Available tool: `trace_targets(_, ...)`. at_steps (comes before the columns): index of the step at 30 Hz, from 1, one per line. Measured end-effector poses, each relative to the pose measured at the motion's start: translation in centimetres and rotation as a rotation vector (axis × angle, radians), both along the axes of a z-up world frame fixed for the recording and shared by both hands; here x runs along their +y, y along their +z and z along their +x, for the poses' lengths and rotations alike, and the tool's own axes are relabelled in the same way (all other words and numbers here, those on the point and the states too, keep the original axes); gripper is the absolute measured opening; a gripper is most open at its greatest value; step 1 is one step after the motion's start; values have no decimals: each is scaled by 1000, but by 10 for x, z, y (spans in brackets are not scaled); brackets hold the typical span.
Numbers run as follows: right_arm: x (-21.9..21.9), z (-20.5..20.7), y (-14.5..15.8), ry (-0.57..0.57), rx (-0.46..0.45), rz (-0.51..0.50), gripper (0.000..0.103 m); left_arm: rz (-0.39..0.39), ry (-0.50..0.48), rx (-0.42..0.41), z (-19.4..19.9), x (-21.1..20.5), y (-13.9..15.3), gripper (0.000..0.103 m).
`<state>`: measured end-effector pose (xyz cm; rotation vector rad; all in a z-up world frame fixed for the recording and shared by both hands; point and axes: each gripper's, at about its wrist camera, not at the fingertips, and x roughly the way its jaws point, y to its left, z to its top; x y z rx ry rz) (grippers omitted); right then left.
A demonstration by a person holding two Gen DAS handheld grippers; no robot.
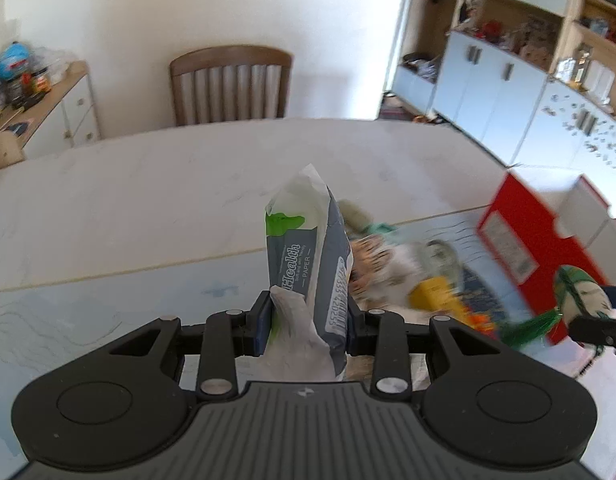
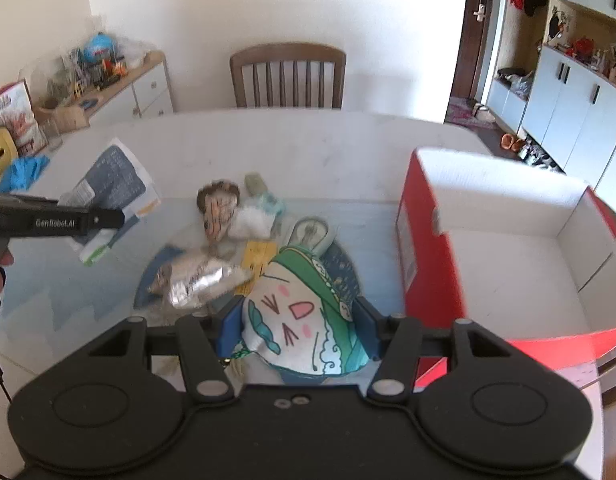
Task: Organize objects
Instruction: 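Carry the wipe pack and doll into the red shoebox with both tools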
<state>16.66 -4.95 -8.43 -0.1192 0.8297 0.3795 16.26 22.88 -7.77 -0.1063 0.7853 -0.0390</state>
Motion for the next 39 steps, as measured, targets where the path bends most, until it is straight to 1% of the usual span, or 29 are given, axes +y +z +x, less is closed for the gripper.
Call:
trace_targets(7,-21,1,35,-24,-46,24,56,-24,-102,-46,-3,-30,41,33)
trace_targets(10,-35,5,48,-39,-69,34,56,-37,-141,-52,-2,-49,52,33)
trace_targets(17,-72,19,63,-53,-122,28,56,-29,-205,-64,11,-99,68,33)
trace_targets(21,-95,29,65,-35,-138,30,56,-31,-221,-57,19,-131,73,33)
trace_targets(30,-150,58,60,-12,-140,21,56,-25,-243,-58,44,-204,83,34)
trace_targets(36,-188,74,52,-12,-140,3,56,-16,-277,-49,64,-255,83,34)
trace_targets(39,-205,82,46,-15,-138,-7,56,-15,-292,-30,76,-278,79,34)
